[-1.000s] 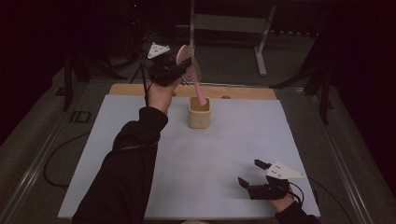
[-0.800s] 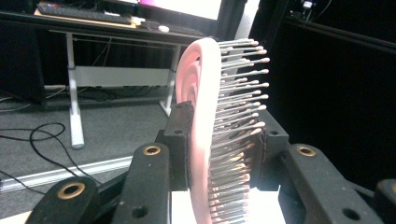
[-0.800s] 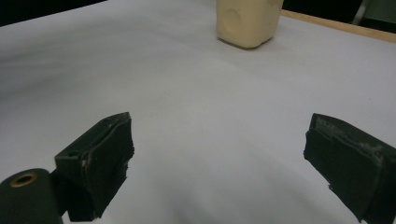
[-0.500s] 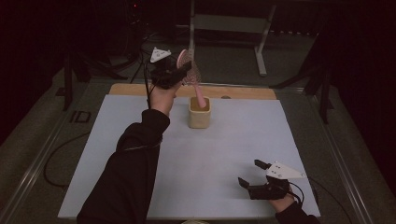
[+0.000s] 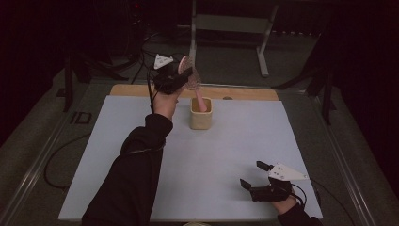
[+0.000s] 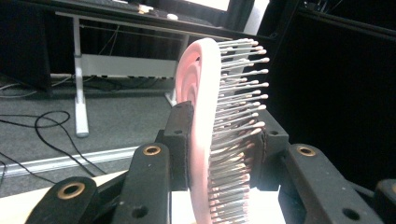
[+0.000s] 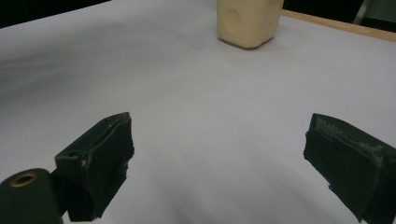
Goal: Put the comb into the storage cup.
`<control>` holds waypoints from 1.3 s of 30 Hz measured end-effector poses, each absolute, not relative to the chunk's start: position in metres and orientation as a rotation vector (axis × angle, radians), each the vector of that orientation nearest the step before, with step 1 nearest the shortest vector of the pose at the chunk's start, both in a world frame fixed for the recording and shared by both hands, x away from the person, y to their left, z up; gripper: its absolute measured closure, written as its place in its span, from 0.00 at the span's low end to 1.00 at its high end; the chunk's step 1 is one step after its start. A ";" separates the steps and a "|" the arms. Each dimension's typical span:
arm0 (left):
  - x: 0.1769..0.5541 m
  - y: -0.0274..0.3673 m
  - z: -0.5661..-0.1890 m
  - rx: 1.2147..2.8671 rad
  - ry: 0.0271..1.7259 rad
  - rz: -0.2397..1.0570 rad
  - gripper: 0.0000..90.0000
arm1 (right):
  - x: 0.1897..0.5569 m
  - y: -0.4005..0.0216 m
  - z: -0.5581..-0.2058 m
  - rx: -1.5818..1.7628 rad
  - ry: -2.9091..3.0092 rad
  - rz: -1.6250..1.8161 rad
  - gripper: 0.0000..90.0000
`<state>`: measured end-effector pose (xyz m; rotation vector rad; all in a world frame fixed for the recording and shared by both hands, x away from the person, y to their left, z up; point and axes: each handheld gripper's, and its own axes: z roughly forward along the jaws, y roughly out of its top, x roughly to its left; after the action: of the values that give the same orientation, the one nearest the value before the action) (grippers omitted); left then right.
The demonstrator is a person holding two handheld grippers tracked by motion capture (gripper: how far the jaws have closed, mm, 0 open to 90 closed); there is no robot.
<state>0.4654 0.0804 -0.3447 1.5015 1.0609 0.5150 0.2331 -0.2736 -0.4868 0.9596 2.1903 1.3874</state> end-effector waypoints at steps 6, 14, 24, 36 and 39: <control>0.467 0.079 -0.352 1.508 1.066 0.502 0.74 | 0.233 -0.273 -0.487 0.959 2.190 1.391 0.08; 0.468 0.076 -0.360 1.520 1.067 0.490 0.73 | 0.233 -0.273 -0.487 0.960 2.190 1.391 0.08; 0.471 0.069 -0.373 1.539 1.084 0.466 0.73 | 0.232 -0.274 -0.486 0.963 2.188 1.396 0.08; 0.474 0.068 -0.384 1.541 1.093 0.448 0.73 | 0.233 -0.273 -0.486 0.958 2.189 1.396 0.08; 0.475 0.068 -0.386 1.534 1.103 0.439 0.73 | 0.233 -0.273 -0.486 0.959 2.191 1.395 0.08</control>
<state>0.4749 0.0677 -0.3864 1.5343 1.1026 0.4392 0.2327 -0.2733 -0.4862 0.9589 2.1910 1.3950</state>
